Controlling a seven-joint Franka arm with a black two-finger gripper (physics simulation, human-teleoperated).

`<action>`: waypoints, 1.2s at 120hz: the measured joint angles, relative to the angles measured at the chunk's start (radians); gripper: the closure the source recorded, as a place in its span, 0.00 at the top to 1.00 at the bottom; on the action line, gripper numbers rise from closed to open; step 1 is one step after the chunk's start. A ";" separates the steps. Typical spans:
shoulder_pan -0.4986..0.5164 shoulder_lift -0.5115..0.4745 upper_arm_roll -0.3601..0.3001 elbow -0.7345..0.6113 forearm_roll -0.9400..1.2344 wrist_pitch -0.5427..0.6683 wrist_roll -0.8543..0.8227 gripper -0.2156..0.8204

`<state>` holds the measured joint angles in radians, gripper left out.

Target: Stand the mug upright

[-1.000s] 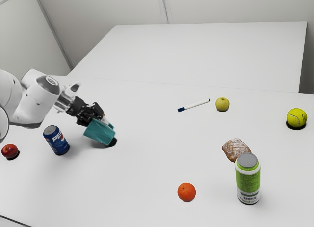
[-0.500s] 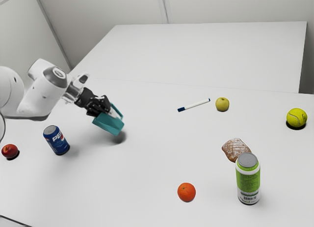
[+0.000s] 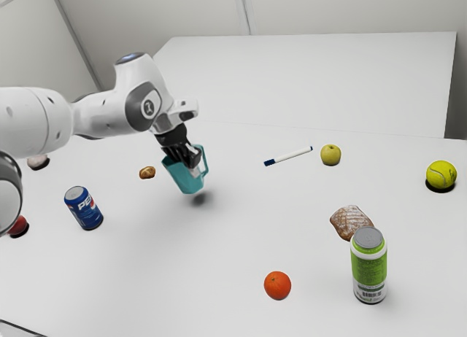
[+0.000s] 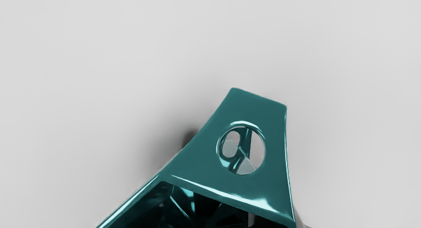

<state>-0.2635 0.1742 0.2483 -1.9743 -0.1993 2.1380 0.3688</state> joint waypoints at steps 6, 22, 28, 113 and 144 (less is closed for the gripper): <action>-0.007 -0.007 -0.006 -0.023 0.033 0.002 -0.021 0.07; -0.016 0.000 -0.018 -0.070 0.095 0.039 -0.070 0.05; -0.019 0.004 -0.018 -0.075 0.112 0.056 -0.086 0.05; -0.023 -0.046 -0.041 -0.081 0.149 0.119 -0.204 0.65; 0.091 0.001 -0.086 0.177 0.103 -0.099 -0.225 0.75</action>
<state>-0.1726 0.1751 0.1620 -1.7973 -0.0960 2.0394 0.1440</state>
